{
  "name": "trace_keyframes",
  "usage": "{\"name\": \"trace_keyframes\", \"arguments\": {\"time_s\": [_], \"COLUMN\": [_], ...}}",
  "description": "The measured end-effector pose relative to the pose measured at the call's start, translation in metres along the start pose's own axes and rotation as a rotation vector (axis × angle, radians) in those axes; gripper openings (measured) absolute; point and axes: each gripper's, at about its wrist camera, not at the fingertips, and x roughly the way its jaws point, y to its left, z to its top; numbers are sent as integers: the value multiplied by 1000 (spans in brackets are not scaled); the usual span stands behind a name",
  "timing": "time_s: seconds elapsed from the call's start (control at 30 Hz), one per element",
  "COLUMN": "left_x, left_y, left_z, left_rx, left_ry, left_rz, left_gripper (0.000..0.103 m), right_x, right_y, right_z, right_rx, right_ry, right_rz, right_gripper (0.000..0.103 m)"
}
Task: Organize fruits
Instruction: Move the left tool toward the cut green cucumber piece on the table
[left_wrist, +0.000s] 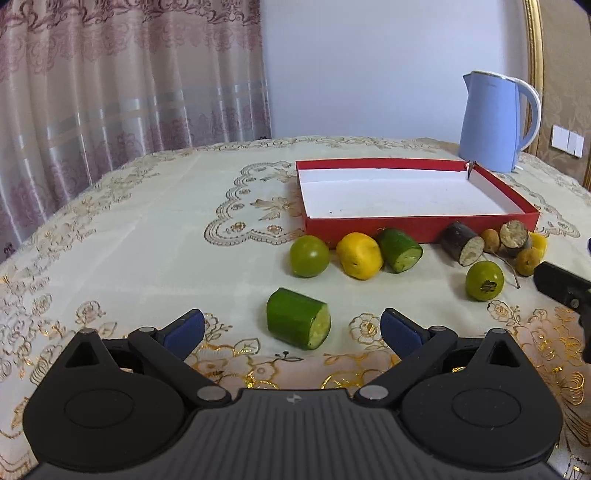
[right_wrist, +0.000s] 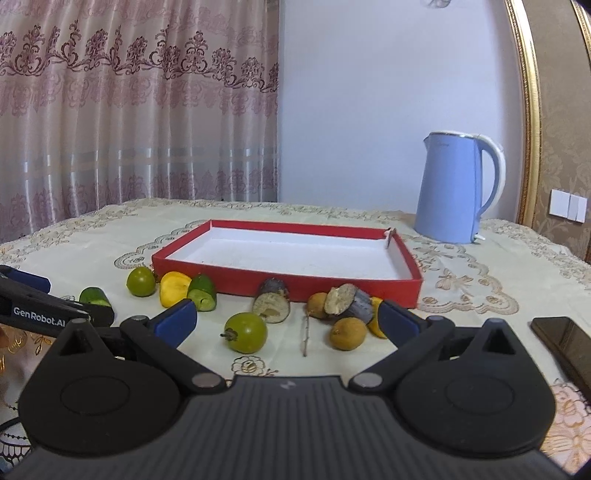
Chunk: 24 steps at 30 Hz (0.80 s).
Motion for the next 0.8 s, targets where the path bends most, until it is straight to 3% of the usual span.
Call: {"name": "trace_keyframes", "arguments": {"time_s": [0.53,0.8], "left_x": [7,8], "left_y": [-7,-2], "left_z": [3,6], "left_rx": [16,32], "left_ry": [45,21], "left_rz": [63,32], "left_gripper": [102,102], "right_x": [-15,-15], "right_y": [-13,-16], "right_z": [4,5], "right_rx": [2,8], "right_ry": [-38,-32], "right_rz": [-61,-57], "right_gripper": [103,103]}}
